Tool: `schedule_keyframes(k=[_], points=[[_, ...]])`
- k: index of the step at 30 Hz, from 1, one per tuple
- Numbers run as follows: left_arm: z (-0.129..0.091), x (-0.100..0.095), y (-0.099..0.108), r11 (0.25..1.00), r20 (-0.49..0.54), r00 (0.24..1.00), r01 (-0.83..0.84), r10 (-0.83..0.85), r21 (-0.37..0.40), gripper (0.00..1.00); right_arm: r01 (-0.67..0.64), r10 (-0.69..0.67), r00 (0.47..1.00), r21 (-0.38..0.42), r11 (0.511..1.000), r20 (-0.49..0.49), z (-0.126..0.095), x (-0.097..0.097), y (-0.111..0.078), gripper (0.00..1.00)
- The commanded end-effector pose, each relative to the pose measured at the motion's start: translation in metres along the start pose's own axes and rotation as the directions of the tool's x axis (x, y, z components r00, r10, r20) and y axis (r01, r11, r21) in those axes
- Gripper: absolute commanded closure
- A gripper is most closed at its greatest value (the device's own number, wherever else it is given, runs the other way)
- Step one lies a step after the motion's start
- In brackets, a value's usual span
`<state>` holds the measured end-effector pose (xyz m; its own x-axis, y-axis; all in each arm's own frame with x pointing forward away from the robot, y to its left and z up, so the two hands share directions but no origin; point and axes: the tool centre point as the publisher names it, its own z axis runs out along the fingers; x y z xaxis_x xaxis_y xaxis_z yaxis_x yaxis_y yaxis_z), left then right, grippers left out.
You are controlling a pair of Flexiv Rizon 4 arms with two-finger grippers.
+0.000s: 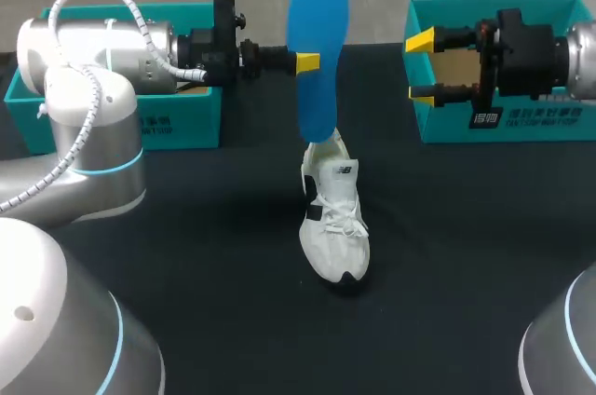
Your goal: Take the shoe out of the shoebox, open the shoe tongue, remove and reinsert the insole, then place the shoe into the shoebox
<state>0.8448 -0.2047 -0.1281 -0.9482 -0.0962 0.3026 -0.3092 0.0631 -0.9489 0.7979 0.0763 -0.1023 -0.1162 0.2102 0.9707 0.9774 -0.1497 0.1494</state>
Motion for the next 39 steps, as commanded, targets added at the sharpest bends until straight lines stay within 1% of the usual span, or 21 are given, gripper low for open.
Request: schedule_keyframes(k=[1,2,3,5,6,7,8,21,22,23,25,26,27,28,30,32,33,34,36,37,39], points=[[0.002,0.001,0.0,0.921,-0.023,0.924,-0.379,0.383,0.086,1.0,-0.001,0.001,1.0,-0.001,1.0,0.002,0.002,0.0,0.0,0.0],[0.003,0.0,0.0,0.895,-0.022,0.896,-0.442,0.444,0.063,1.0,-0.001,0.001,1.0,-0.001,1.0,0.002,0.002,0.0,0.0,0.0],[0.003,-0.001,0.001,0.858,0.002,0.86,-0.51,0.511,0.055,1.0,-0.001,0.001,1.0,-0.001,1.0,0.002,0.002,0.0,0.0,0.0],[0.004,-0.002,0.0,0.826,0.013,0.83,-0.557,0.558,0.081,1.0,-0.001,0.001,1.0,-0.001,1.0,0.002,0.002,0.0,0.0,0.0],[0.004,-0.003,-0.001,0.804,0.023,0.807,-0.59,0.59,0.076,1.0,-0.001,0.001,1.0,-0.001,1.0,0.002,0.002,0.0,0.0,0.0],[0.004,-0.004,-0.002,0.802,0.033,0.805,-0.592,0.592,0.081,1.0,-0.001,0.001,1.0,-0.001,1.0,0.002,0.002,0.0,0.0,0.0],[0.004,-0.006,-0.005,0.804,0.066,0.81,-0.587,0.583,0.097,1.0,-0.001,0.001,1.0,-0.001,1.0,0.002,0.002,0.0,0.0,0.0],[0.004,-0.006,-0.005,0.804,0.066,0.81,-0.587,0.583,0.097,1.0,-0.001,0.001,1.0,-0.001,1.0,0.002,0.002,0.0,0.0,0.0],[0.003,-0.004,-0.004,0.78,0.039,0.786,-0.618,0.618,0.098,1.0,-0.001,0.001,1.0,-0.001,1.0,0.002,0.002,0.0,0.0,0.0],[0.001,-0.004,-0.004,0.777,0.033,0.782,-0.622,0.622,0.1,1.0,-0.001,0.001,1.0,-0.001,1.0,0.002,0.002,0.0,0.0,0.0],[-0.003,-0.004,-0.006,0.73,0.015,0.735,-0.675,0.678,0.109,1.0,-0.001,0.001,1.0,-0.001,1.0,0.002,0.002,0.0,0.0,0.0],[-0.004,-0.005,-0.006,0.681,0.013,0.684,-0.728,0.73,0.082,1.0,-0.001,0.001,1.0,-0.001,1.0,0.002,0.002,0.0,0.0,0.0],[-0.005,-0.005,-0.006,0.652,0.003,0.654,-0.755,0.757,0.068,1.0,-0.001,0.001,1.0,-0.001,1.0,0.002,0.002,0.0,0.0,0.0],[-0.006,-0.005,-0.006,0.638,0.003,0.64,-0.766,0.768,0.083,1.0,-0.001,0.001,1.0,-0.001,1.0,0.002,0.002,0.0,0.0,0.0],[-0.008,-0.006,-0.006,0.528,-0.002,0.529,-0.847,0.849,0.063,1.0,-0.001,0.001,1.0,-0.001,1.0,0.002,0.002,0.0,0.0,0.0],[-0.009,-0.005,-0.003,0.419,-0.004,0.421,-0.902,0.907,0.1,1.0,-0.001,0.001,1.0,-0.001,1.0,0.002,0.002,0.0,0.0,0.0],[-0.01,-0.005,-0.002,0.407,0.006,0.411,-0.906,0.912,0.118,1.0,-0.001,0.001,1.0,-0.001,1.0,0.002,0.002,0.0,0.0,0.0],[-0.01,-0.005,-0.003,0.371,0.017,0.375,-0.921,0.927,0.116,1.0,-0.001,0.001,1.0,-0.001,1.0,0.002,0.002,0.0,0.0,0.0],[-0.01,-0.005,-0.001,0.313,0.026,0.319,-0.94,0.947,0.139,1.0,-0.001,0.001,1.0,-0.001,1.0,0.002,0.002,0.0,0.0,0.0],[-0.009,-0.004,-0.001,0.296,0.053,0.308,-0.941,0.95,0.164,1.0,-0.001,0.001,1.0,-0.001,1.0,0.002,0.002,0.0,0.0,0.0],[-0.009,-0.004,-0.001,0.296,0.053,0.308,-0.941,0.95,0.164,1.0,-0.001,0.001,1.0,-0.001,1.0,0.002,0.002,0.0,0.0,0.0]])
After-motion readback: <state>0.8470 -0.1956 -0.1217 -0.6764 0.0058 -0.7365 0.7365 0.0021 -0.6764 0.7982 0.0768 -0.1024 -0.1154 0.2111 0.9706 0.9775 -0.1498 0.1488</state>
